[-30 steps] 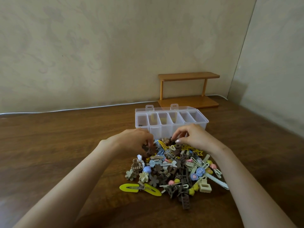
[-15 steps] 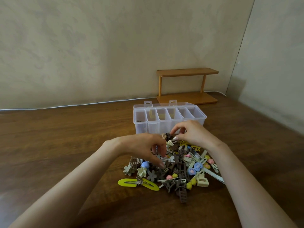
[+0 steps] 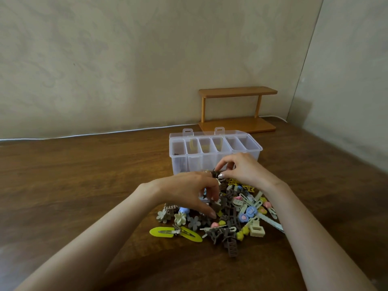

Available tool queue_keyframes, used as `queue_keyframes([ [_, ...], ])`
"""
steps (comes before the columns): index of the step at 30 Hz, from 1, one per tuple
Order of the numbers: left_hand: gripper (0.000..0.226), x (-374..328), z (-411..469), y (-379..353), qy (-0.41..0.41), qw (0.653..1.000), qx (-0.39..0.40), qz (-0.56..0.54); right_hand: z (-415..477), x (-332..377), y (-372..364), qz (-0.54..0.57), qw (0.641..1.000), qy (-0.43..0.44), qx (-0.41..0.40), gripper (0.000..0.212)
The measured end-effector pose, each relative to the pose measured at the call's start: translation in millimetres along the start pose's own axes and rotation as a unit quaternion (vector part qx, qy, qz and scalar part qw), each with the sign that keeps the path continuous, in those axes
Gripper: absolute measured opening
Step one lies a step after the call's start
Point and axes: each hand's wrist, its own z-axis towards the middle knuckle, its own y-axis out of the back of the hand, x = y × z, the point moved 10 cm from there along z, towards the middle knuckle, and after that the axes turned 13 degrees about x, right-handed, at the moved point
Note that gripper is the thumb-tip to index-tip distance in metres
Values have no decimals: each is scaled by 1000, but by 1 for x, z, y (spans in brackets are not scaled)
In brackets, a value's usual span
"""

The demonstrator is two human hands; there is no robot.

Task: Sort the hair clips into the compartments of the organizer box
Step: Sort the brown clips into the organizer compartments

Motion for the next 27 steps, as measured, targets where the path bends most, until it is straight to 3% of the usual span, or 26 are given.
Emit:
queue_keyframes([
  [4, 26, 0, 2, 0, 2, 1000, -4, 18, 1, 0, -1, -1, 1000, 0, 2, 14],
  [10, 10, 6, -8, 22, -2, 996, -59, -69, 0, 0, 0, -7, 1000, 1, -1, 12],
  [13, 9, 25, -30, 62, 20, 974, -200, -99, -2, 2, 1, -6, 1000, 4, 0, 15],
  [16, 10, 63, -70, 100, 99, 902, -412, -86, -3, 3, 2, -1, 1000, 7, -2, 15],
  [18, 11, 88, -84, 105, 148, 862, -476, -88, -3, 3, 1, 0, 1000, 5, 2, 15],
  [27, 21, 119, -68, 87, 191, 869, -450, -71, -2, 3, 0, -6, 1000, 6, 6, 15],
])
